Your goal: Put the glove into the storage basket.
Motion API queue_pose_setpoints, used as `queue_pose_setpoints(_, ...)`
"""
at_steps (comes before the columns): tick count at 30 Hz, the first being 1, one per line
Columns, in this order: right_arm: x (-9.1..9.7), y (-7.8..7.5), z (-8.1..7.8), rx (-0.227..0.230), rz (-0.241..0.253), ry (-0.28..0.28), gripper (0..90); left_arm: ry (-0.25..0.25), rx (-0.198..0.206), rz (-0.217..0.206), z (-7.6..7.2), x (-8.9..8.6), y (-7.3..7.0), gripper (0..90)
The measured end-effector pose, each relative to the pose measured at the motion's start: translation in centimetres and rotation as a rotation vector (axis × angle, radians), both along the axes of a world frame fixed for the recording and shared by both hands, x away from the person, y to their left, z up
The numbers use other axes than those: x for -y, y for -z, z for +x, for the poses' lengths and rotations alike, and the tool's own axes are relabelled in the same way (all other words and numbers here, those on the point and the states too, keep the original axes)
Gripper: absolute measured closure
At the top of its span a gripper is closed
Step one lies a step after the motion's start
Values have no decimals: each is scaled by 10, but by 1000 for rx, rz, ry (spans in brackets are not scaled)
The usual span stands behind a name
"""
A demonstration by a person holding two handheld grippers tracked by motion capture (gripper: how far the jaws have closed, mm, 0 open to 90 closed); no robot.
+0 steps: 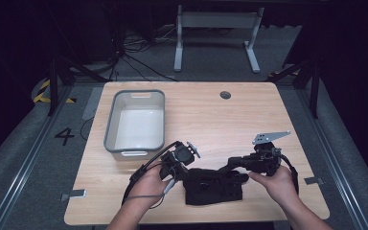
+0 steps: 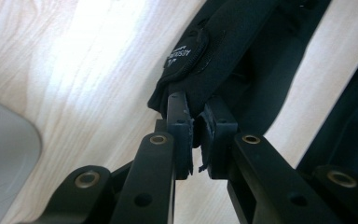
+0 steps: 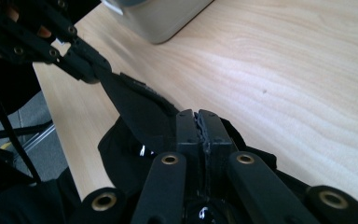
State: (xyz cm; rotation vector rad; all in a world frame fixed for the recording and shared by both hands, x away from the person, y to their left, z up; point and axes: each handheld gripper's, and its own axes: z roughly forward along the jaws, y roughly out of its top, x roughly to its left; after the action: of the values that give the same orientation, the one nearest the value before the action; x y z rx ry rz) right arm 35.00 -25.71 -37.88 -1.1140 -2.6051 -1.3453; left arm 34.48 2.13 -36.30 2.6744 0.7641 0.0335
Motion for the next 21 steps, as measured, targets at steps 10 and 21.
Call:
queue_pose_setpoints(10, 5, 11, -25, -39, -17, -46, 894, 56, -120, 37, -4, 4, 10, 794)
queue_pose_setpoints(21, 12, 18, -41, -75, -14, -74, 888, 114, -220, -60, -8, -3, 3, 588)
